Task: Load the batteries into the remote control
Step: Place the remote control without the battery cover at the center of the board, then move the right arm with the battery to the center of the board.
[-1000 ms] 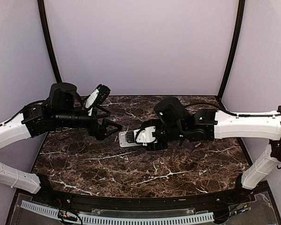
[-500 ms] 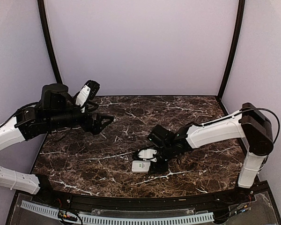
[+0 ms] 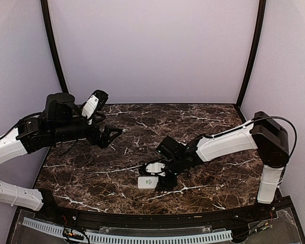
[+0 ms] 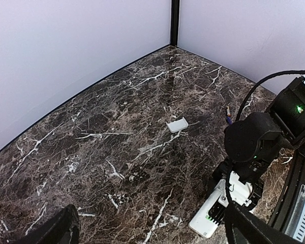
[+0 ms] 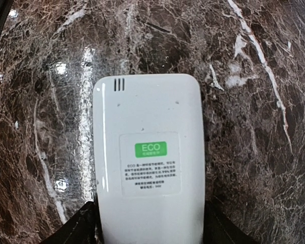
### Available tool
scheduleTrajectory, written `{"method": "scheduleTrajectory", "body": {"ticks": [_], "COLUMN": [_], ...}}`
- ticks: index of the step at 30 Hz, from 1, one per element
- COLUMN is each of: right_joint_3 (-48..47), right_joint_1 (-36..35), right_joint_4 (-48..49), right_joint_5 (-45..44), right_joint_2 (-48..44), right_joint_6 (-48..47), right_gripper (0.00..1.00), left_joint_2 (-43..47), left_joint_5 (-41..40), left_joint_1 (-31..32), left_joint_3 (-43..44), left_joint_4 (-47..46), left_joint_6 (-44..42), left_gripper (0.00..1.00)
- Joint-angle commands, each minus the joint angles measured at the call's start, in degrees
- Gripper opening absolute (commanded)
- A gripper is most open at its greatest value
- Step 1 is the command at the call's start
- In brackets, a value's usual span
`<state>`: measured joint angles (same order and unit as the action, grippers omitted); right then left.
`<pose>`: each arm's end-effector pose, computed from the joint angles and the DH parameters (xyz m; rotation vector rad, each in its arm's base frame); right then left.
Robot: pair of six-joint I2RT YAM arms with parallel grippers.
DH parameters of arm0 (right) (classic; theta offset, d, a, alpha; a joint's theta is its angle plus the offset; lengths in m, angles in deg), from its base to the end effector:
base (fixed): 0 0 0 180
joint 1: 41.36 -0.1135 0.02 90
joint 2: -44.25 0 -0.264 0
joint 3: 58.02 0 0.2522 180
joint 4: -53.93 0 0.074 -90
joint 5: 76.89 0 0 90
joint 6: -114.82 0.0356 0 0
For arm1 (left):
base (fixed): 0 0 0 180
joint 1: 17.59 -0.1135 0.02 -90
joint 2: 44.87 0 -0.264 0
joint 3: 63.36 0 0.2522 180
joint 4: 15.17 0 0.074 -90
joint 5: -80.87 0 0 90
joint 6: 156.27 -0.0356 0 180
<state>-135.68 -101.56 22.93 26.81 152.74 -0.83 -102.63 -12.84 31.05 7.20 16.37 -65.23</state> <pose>0.1773 0.3266 0.1389 -1.8964 1.9197 0.5104 0.1529 -0.1702 0.3575 0.7384 1.7854 -0.5248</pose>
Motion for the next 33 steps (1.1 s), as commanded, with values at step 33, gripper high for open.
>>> {"method": "scheduleTrajectory", "body": {"ticks": [33], "right_joint_3": [-6.2], "right_joint_1": [6.9], "right_joint_4": [-27.3], "right_joint_5": [-37.2], "right_joint_2": [-25.9], "right_joint_6": [74.5], "right_gripper": [0.69], "left_joint_2": [5.1], "left_joint_5": [-5.3], "left_joint_1": [0.0], "left_joint_3": [-6.0], "left_joint_4": [4.3], "left_joint_6": [-4.1], "left_gripper": [0.98]}}
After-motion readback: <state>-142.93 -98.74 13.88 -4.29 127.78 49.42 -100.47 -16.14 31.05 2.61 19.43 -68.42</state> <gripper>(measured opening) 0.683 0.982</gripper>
